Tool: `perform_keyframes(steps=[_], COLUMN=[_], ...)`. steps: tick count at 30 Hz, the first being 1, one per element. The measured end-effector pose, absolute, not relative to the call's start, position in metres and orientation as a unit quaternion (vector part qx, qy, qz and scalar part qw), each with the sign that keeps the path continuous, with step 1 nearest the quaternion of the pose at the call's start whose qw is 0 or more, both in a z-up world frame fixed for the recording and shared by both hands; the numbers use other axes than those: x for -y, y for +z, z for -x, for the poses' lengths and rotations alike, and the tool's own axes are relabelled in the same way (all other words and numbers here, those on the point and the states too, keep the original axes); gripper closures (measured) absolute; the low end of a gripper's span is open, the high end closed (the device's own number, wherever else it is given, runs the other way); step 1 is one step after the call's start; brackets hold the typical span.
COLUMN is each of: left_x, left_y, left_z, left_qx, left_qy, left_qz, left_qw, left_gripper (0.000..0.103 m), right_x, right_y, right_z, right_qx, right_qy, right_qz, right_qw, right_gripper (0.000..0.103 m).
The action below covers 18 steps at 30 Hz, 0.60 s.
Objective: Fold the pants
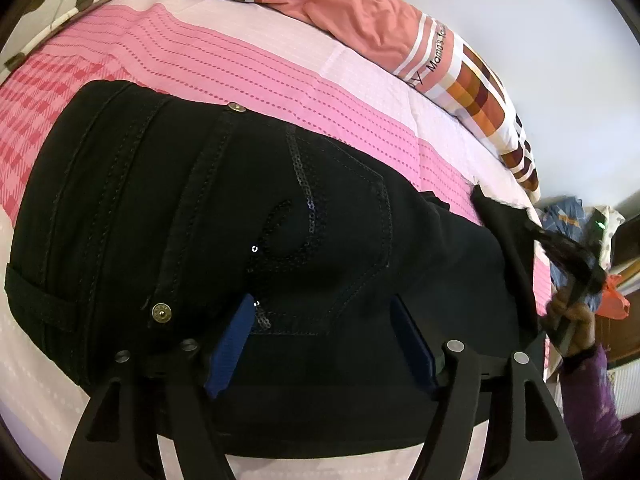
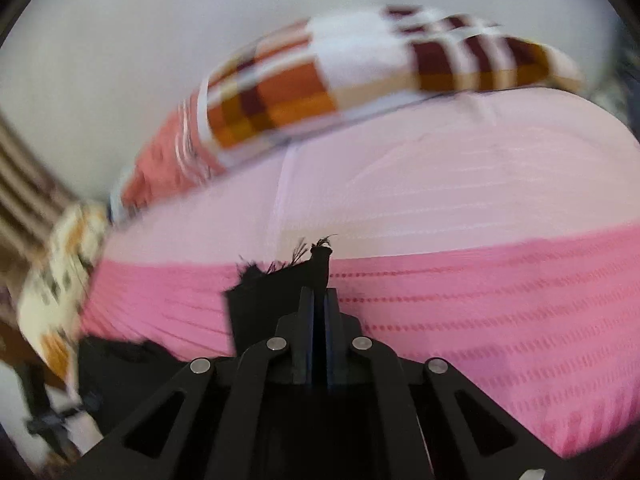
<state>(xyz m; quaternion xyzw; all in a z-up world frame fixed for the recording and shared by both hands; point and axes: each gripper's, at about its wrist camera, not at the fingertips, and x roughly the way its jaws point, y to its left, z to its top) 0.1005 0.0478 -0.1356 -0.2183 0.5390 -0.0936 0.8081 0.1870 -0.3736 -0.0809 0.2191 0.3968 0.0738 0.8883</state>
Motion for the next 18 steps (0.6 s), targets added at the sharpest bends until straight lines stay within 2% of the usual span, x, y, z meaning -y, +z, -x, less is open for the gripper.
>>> perform_keyframes(steps=[6, 11, 18], left_x=[-0.048, -0.049, -0.057], left_y=[-0.136, -0.134, -0.134], left_z=[-0.097, -0.09, -0.076], left_qx=[-0.542, -0.546, -0.549], left_qy=[-0.093, -0.09, -0.073], left_qz=[0.219, 0.21, 0.209], left_qw=[0.806, 0.806, 0.806], left_gripper=[0.032, 0.032, 0.032], right_x=[0.443, 0.497, 0.521], right_y=[-0.048, -0.044, -0.098], right_z=[-0.07, 0.041, 0.126], right_qx=[-0.306, -0.255, -0.266], right_qy=[-0.018, -0.119, -0.165], right_qz=[-0.35, -0.431, -0.523], right_qw=[0.885, 0.857, 0.793], right_gripper=[0.099, 0.1, 0.1])
